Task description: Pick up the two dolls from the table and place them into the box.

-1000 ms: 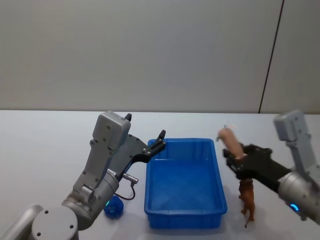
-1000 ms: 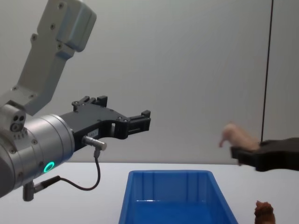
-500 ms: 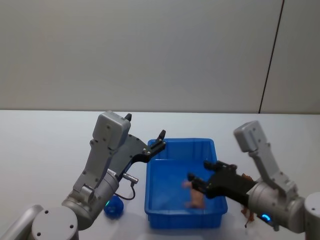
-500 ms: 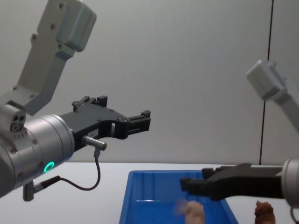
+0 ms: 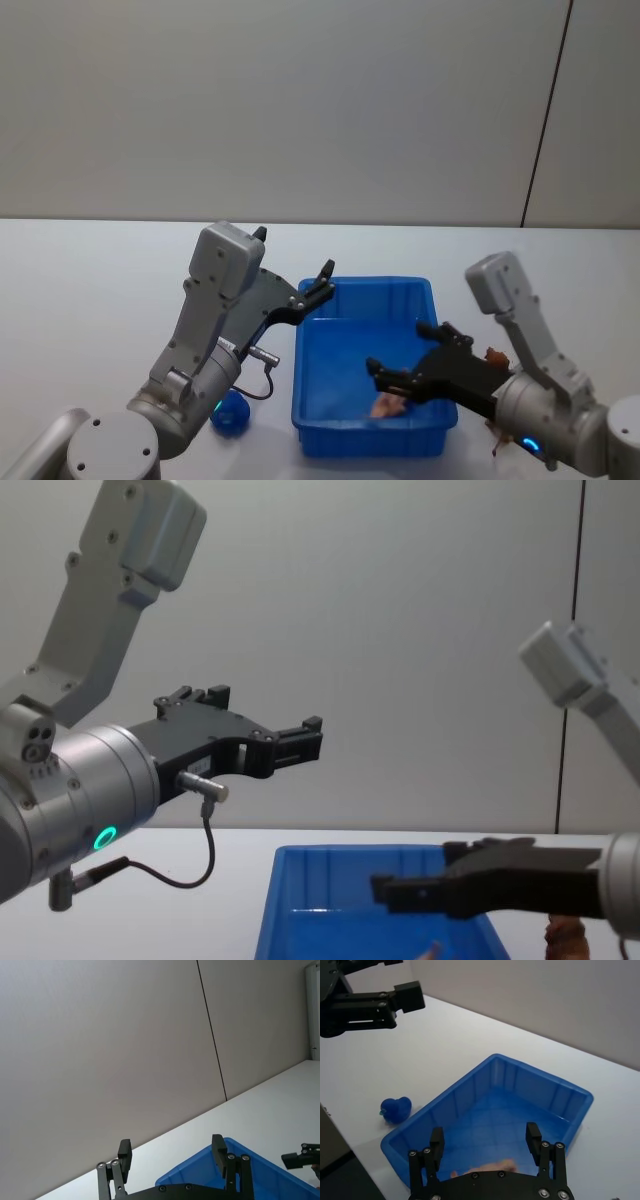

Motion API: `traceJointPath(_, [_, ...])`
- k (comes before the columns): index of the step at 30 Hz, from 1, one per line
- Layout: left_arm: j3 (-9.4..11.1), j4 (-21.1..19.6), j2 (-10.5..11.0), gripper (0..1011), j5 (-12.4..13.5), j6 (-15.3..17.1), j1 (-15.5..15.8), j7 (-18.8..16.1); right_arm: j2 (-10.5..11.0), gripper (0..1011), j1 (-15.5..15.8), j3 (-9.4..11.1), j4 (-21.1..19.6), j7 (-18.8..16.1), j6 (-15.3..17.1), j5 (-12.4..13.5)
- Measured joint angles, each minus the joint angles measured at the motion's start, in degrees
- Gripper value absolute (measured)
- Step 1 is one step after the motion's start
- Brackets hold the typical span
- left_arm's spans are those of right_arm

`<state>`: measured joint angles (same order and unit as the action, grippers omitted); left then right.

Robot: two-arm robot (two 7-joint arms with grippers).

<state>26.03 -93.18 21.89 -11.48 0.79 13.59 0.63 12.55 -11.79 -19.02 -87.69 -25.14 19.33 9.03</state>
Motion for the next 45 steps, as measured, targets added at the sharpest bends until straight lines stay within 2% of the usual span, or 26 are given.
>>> traceJointPath(7, [0.0,0.0,0.0,1002,0.0,0.0,0.0,0.0,2.1,1001,2.3,1.5,-2.4,3.5,-2.4,1.9])
traceJointPath(13, [0.0,0.0,0.0,1002,0.0,0.0,0.0,0.0,3.9,1001,4.0,2.8,-3.8,5.7,-3.2,3.4])
traceJointPath(26, [0.0,0.0,0.0,1002,0.0,0.0,0.0,0.0,6.7,1001,6.0,4.8,-4.6,9.0,-1.1,5.7])
traceJointPath(35, [0.0,0.0,0.0,1002,0.0,0.0,0.0,0.0,6.9,1001,5.9,5.2,-2.9,9.8,1.4,6.6])
traceJointPath(45, [0.0,0.0,0.0,1002,0.0,0.0,0.0,0.0,6.3,1001,5.0,5.1,0.2,10.6,3.5,6.9])
